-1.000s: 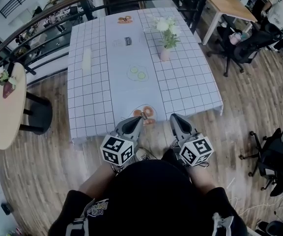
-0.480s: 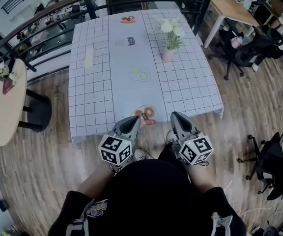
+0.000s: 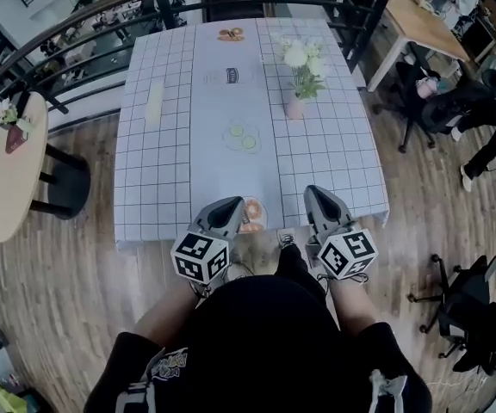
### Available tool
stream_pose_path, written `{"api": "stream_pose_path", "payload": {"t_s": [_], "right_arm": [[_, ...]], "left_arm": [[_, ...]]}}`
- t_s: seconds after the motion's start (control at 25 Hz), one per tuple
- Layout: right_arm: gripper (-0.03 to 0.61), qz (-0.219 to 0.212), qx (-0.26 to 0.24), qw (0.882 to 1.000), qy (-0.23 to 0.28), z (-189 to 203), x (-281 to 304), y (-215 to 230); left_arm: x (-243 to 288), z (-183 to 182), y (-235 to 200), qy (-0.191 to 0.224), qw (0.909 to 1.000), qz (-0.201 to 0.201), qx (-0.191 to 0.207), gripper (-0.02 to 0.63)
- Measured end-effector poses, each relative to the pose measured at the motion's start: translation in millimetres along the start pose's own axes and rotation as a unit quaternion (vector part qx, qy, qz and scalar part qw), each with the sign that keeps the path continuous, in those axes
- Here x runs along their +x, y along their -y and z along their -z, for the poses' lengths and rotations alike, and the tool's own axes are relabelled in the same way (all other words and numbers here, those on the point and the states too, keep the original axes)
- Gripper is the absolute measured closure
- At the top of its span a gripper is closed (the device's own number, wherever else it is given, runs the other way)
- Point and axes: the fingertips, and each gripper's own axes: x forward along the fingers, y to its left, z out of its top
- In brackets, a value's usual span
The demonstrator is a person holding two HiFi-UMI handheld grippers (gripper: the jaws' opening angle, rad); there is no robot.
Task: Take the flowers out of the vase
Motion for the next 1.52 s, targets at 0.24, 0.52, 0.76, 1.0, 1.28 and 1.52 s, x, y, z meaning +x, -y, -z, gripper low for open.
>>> {"api": "stream_pose_path", "payload": {"t_s": [0.24, 0.52, 0.76, 1.0, 1.28, 1.52], "right_arm": [[0.557, -0.005, 0.0, 1.0, -0.012, -12, 30, 60], [0.557, -0.006, 0.006, 1.0, -0.025, -16, 64, 119], [0.557, -0.013, 0.006, 0.999, -0.038, -15, 92, 155], [0.557, -0.023, 0.005, 0.998, -0.057, -9, 113, 182], [0.557, -0.033, 0.008, 0.997, -0.071, -1, 139, 209], [0.557, -0.049, 0.009, 0.996, -0.075, 5, 157, 228]], "left_arm": [[57, -14, -6, -0.003, 0.9999, -0.015, 0.004, 0.606], [128, -23, -18, -0.01, 0.9996, -0.026, 0.006, 0.606], [184, -25, -32, -0.017, 0.9991, -0.036, 0.016, 0.604], [232, -24, -44, -0.021, 0.9987, -0.043, 0.016, 0.566], [298, -25, -71, -0.033, 0.997, -0.064, 0.029, 0.442], [353, -25, -91, -0.049, 0.9951, -0.069, 0.053, 0.376]]}}
